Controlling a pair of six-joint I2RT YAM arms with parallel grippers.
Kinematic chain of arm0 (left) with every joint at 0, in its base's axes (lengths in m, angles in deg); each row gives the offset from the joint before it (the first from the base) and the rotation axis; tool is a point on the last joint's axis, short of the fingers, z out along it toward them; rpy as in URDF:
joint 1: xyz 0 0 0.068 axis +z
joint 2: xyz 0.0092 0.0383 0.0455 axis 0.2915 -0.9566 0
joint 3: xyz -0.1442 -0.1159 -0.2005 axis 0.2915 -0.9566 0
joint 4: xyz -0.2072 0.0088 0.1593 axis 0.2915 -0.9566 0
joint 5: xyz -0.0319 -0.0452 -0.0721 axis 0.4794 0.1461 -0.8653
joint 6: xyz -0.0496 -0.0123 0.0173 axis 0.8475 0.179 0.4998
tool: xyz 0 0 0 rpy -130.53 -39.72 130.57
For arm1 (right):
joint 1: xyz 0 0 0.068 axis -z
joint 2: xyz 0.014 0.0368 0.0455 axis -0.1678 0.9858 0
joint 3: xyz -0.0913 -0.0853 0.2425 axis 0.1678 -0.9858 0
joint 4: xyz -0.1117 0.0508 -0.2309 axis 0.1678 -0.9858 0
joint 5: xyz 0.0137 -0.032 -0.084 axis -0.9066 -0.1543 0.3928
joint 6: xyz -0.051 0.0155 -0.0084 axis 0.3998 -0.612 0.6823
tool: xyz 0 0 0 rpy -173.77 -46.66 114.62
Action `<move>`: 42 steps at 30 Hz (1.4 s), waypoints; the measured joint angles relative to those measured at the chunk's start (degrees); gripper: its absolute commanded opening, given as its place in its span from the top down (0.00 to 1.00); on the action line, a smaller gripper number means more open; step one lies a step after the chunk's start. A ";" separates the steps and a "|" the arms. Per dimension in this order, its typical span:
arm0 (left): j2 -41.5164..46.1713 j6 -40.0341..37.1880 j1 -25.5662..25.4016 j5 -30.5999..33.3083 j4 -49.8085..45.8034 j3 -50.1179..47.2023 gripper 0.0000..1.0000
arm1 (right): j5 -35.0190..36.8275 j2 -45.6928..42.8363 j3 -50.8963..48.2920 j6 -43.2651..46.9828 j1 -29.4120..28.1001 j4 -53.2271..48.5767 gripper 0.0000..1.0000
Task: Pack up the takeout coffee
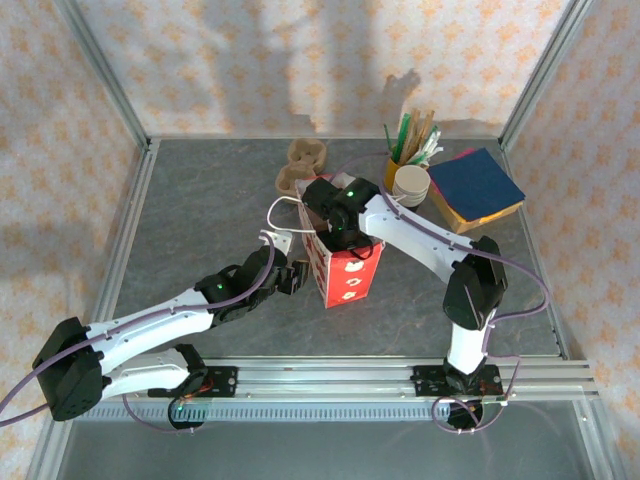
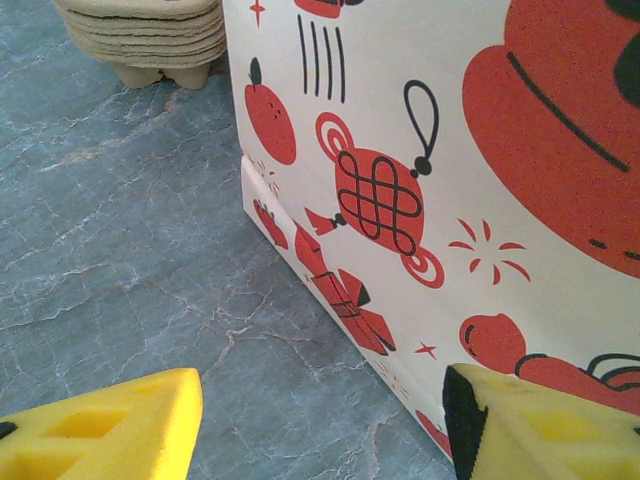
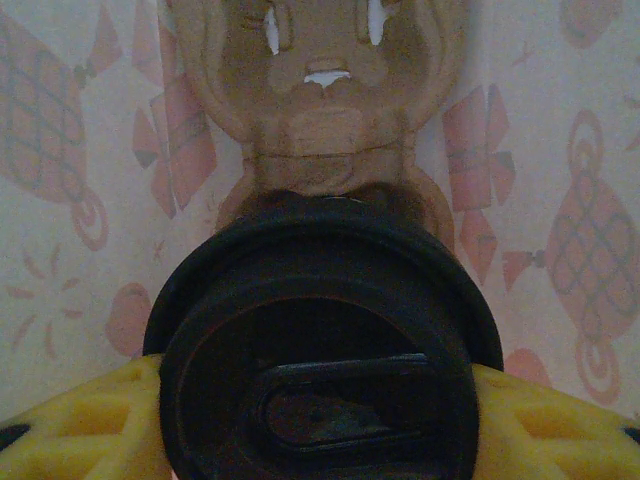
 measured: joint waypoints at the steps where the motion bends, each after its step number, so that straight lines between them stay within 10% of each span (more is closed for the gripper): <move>1: 0.02 0.00 0.00 0.02 0.00 0.00 0.33 | 0.00 0.00 -0.02 0.00 0.00 0.00 0.55; 42: 0.02 0.00 0.00 0.24 0.00 0.00 0.33 | -0.24 -0.50 -4.13 0.15 0.04 3.91 0.56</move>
